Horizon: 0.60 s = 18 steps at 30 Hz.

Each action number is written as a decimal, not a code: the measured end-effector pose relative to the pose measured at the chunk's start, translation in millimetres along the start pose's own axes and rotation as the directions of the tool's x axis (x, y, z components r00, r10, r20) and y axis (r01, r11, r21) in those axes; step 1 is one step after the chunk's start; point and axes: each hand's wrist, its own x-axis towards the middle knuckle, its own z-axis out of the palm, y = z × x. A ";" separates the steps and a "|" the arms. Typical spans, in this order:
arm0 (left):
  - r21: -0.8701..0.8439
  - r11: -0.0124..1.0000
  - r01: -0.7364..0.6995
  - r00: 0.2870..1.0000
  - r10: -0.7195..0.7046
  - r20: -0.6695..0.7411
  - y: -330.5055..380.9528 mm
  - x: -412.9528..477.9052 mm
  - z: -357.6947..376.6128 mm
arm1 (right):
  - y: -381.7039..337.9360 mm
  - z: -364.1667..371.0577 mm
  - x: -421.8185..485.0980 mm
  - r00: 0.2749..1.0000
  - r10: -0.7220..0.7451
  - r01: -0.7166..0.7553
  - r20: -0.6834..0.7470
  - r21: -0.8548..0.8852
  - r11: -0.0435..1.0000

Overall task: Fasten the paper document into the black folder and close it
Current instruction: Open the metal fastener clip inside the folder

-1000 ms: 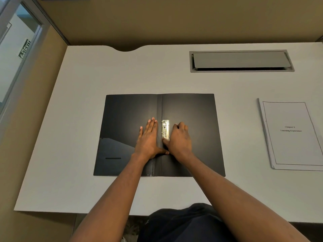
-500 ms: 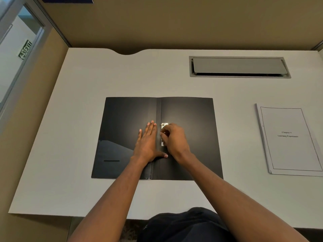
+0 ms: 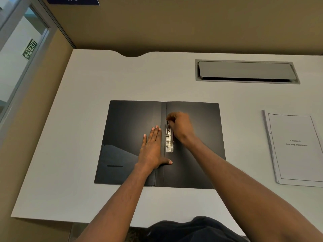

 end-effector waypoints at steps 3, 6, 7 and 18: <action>-0.011 1.000 -0.003 1.000 0.002 -0.009 -1.2 0.6 1.8 | 2.1 -0.5 17.1 0.998 0.026 -0.023 0.057 -0.046 0.999; -0.018 1.000 -0.005 1.000 0.005 -0.017 -2.8 1.5 4.6 | 5.1 2.2 27.7 0.994 0.062 -0.055 0.093 -0.073 0.996; -0.017 1.000 -0.005 1.000 0.004 -0.018 -3.6 1.9 5.4 | 6.2 3.3 30.5 0.991 0.078 -0.069 0.107 -0.082 0.994; -0.001 1.000 -0.003 1.000 0.003 -0.013 -4.2 5.5 9.6 | 8.6 3.6 38.6 0.974 0.148 -0.142 0.170 -0.047 0.989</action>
